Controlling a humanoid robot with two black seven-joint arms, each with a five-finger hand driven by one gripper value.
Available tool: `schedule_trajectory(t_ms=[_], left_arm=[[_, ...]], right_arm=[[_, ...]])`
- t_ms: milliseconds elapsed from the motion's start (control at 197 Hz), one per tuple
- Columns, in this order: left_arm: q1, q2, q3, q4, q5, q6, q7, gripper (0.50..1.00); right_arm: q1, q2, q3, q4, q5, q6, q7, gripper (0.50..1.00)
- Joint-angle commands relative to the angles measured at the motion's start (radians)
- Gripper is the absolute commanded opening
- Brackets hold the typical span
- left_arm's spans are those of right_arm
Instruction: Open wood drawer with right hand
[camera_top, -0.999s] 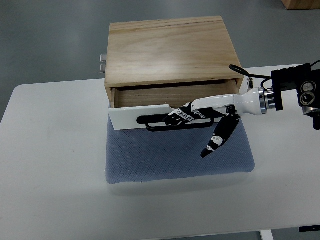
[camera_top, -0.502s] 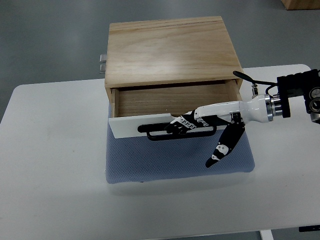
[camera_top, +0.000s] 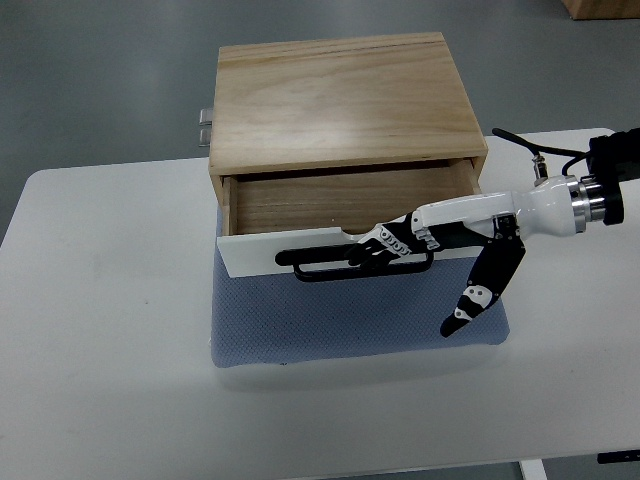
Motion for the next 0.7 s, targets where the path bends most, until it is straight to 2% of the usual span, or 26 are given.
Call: schedule_trajectory(t_ms=[0,157,279,477,695], left_arm=[[0.0,0.0,0.0,0.0,0.0,0.0,0.0,1.0],[0.0,0.0,0.0,0.0,0.0,0.0,0.0,1.0],[0.0,0.0,0.0,0.0,0.0,0.0,0.0,1.0],[0.0,0.0,0.0,0.0,0.0,0.0,0.0,1.0],[0.0,0.0,0.0,0.0,0.0,0.0,0.0,1.0]], right_arm=[[-0.004,-0.047,0.076,-0.002,0.017,0.021,0.001,0.944],[-0.018,-0.126,0.212,-0.044,0.116,0.021,0.007,0.944],[-0.054,-0.118,0.3,-0.179,0.268,0.021,0.006,0.944],[-0.209,0.011,0.433,-0.489,0.507,0.021,0.001,0.942],[-0.36,0.227,0.514,-0.867,0.733,0.021,-0.007,0.94]])
